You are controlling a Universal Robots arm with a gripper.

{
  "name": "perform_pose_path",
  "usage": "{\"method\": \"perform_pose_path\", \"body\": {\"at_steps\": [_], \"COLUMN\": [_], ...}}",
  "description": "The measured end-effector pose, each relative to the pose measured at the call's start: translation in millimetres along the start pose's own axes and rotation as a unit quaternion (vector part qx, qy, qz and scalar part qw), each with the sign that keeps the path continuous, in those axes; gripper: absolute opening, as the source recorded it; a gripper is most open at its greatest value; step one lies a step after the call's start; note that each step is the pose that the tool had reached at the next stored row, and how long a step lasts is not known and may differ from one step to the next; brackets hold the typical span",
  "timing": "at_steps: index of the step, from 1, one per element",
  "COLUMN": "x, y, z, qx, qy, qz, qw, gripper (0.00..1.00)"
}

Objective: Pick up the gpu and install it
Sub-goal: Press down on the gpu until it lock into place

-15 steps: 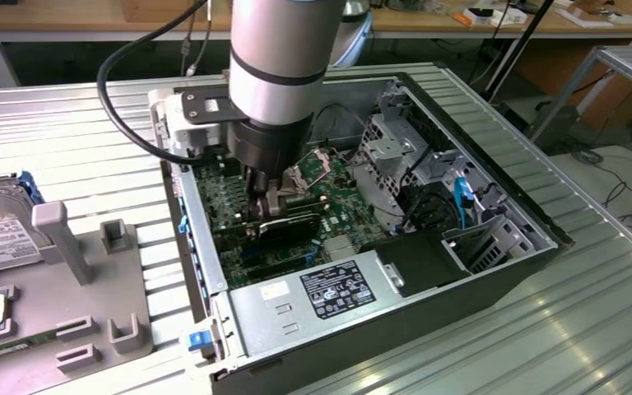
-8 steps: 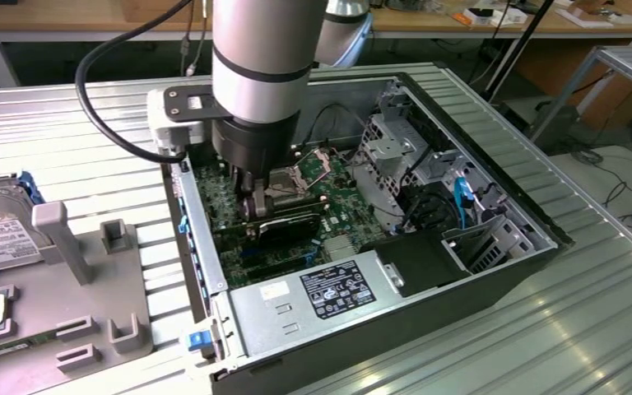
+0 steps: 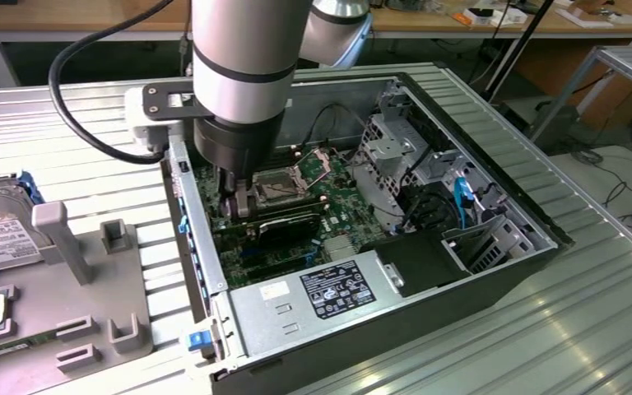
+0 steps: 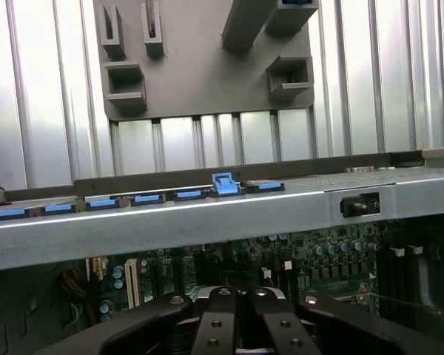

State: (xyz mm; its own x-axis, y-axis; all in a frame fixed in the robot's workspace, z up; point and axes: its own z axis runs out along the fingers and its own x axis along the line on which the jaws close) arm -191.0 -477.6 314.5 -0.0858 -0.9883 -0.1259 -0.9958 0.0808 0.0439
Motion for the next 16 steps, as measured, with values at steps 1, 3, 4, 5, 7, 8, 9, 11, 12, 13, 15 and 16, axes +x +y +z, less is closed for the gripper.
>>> {"method": "perform_pose_path", "body": {"at_steps": [1,3,4,5,7,8,9,11,12,13,15,16], "x": [0.3,2.1,2.8,3.5,4.0,4.1,4.2,4.6,4.9,5.2,5.8,5.8], "y": [0.7,3.4,4.3,5.0,6.6,7.8,9.4,11.7,12.6,13.8,14.8,14.8], "z": [0.0,1.0,3.1,5.1,7.2,7.3,7.4,7.4,7.4,7.5,7.5,7.5], "qx": [-0.0001,-0.0001,0.0000,-0.0001,-0.0001,-0.0001,-0.0005,-0.0012,-0.0014,-0.0014,-0.0018,-0.0018], "qy": [-0.0012,-0.0019,-0.0023,-0.0023,-0.0024,-0.0025,-0.0029,-0.0040,-0.0046,-0.0051,-0.0058,-0.0058], "qz": [0.000,0.001,0.001,0.001,0.001,0.001,0.001,0.002,0.002,0.001,0.001,0.002], "qw": [1.0000,1.0000,1.0000,1.0000,1.0000,1.0000,1.0000,1.0000,1.0000,1.0000,1.0000,1.0000], "gripper": [0.11,0.11,0.11,0.11,0.11,0.11,0.11,0.11,0.11,0.11,0.11,0.11]}}
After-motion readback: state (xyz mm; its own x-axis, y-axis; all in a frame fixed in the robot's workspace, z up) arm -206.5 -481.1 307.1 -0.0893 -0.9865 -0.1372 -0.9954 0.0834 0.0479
